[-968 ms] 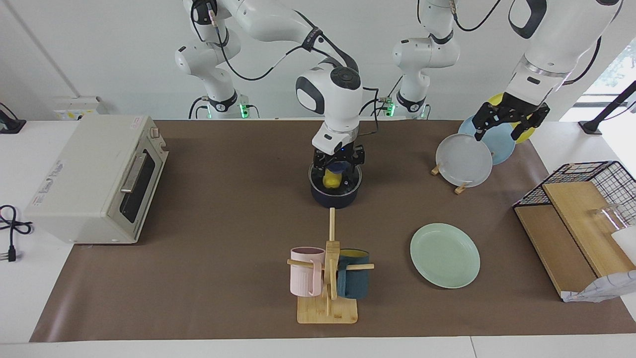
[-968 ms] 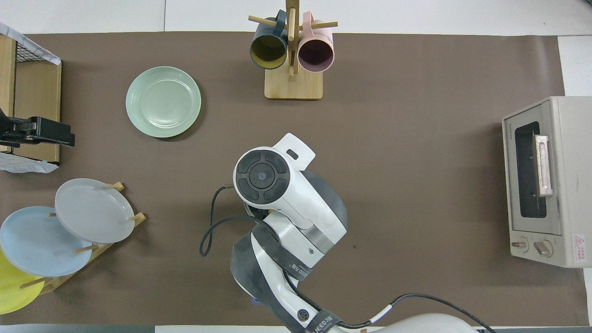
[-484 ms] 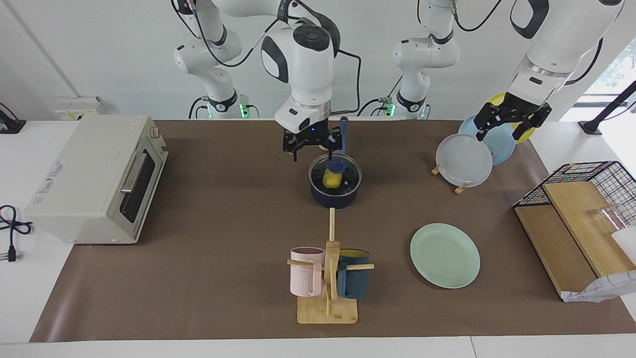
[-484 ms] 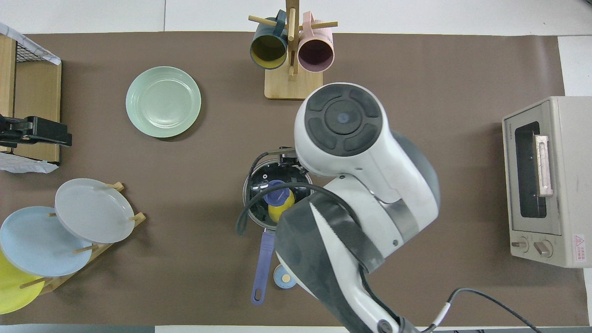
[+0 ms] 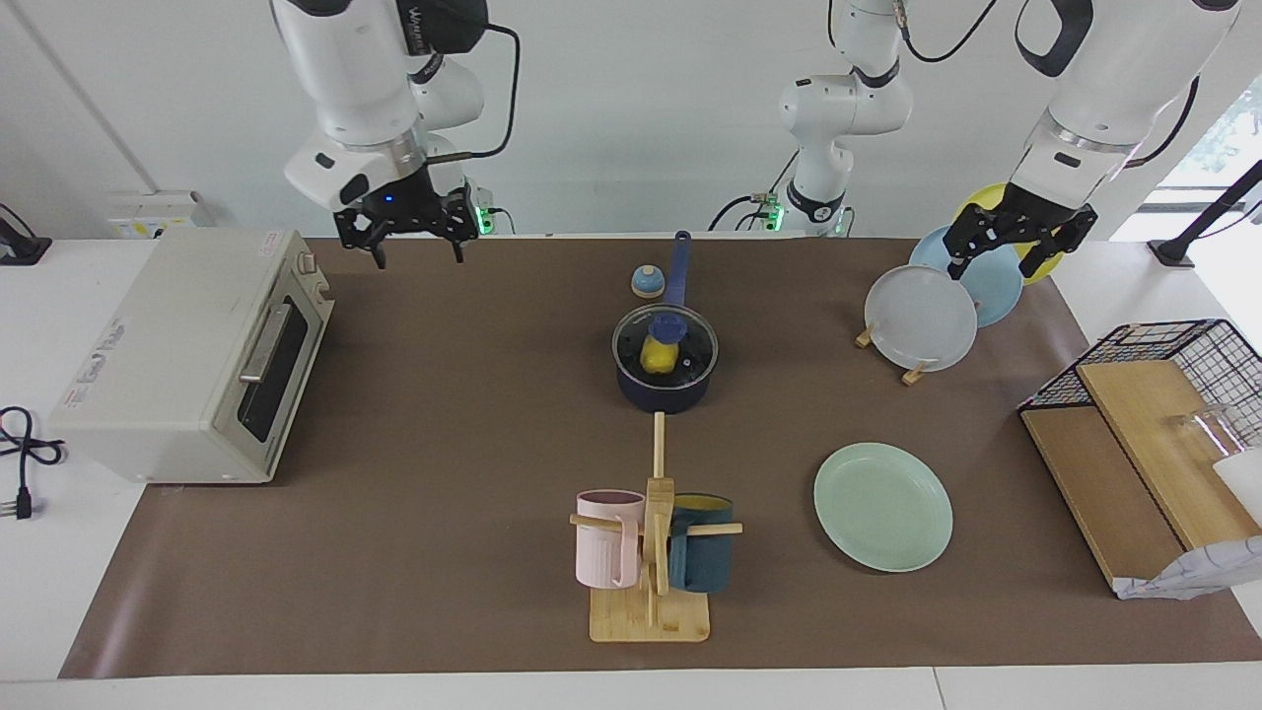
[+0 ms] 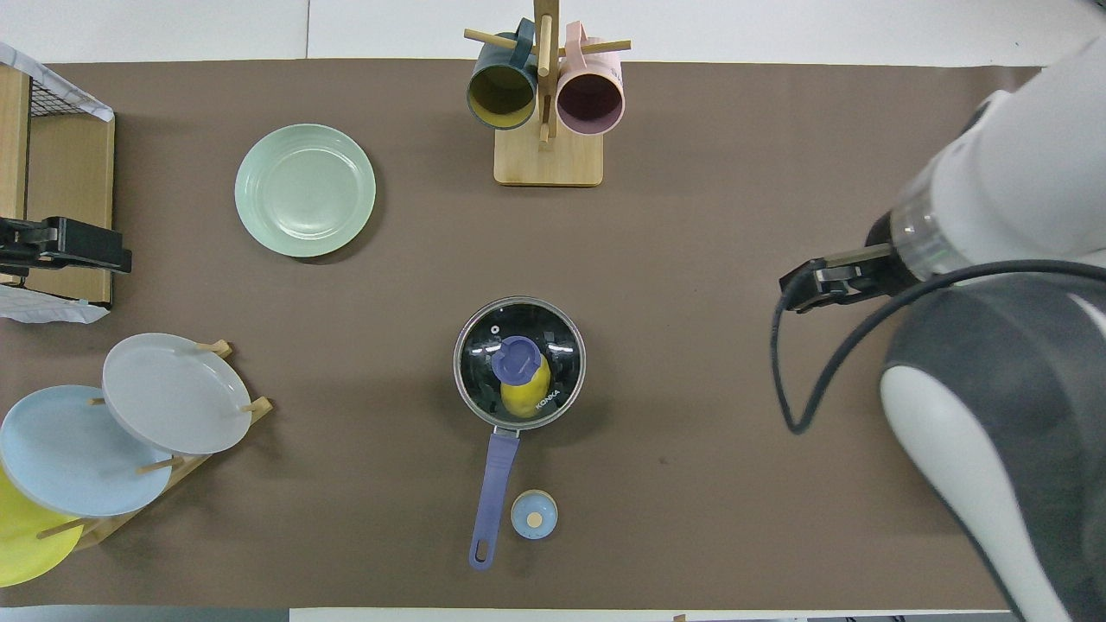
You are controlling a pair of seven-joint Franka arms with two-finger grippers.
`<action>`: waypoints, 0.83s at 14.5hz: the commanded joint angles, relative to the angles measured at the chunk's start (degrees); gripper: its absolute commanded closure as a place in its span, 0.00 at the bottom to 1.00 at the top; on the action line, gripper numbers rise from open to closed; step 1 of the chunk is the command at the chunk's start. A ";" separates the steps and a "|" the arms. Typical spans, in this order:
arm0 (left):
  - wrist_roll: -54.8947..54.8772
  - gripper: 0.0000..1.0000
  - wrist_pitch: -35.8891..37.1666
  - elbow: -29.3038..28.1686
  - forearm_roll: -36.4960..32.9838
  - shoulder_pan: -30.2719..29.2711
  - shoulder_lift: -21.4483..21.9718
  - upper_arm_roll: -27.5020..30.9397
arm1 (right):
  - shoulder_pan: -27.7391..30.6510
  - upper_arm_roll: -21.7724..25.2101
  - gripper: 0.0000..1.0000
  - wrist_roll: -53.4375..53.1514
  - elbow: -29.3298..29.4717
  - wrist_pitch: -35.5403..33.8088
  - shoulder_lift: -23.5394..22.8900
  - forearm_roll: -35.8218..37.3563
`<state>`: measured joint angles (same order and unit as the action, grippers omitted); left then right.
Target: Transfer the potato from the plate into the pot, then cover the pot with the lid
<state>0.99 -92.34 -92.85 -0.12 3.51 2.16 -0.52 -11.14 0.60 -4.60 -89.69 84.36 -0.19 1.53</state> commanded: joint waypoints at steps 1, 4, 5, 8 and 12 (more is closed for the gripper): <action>0.33 0.00 0.32 -0.32 0.56 0.09 0.66 0.26 | 1.81 -0.86 0.00 1.18 -3.73 0.11 2.55 1.19; 0.33 0.00 0.32 -0.32 0.56 0.09 0.66 0.34 | 4.97 -1.74 0.00 1.96 -8.56 0.63 6.16 1.02; 0.33 0.00 0.32 -0.32 0.56 0.09 0.66 0.34 | 5.86 -1.83 0.00 3.97 -8.57 3.24 5.73 1.19; 0.33 0.00 0.32 -0.32 0.56 0.09 0.66 0.34 | 7.00 -1.74 0.00 4.69 -7.51 4.06 3.97 2.69; 0.33 0.00 0.32 -0.32 0.56 0.09 0.66 0.34 | 8.50 -1.83 0.00 4.69 -6.90 4.06 3.36 2.86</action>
<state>0.99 -92.34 -92.85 -0.12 3.51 2.16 -0.52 -4.33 -0.26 -1.27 -96.28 87.72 3.16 3.74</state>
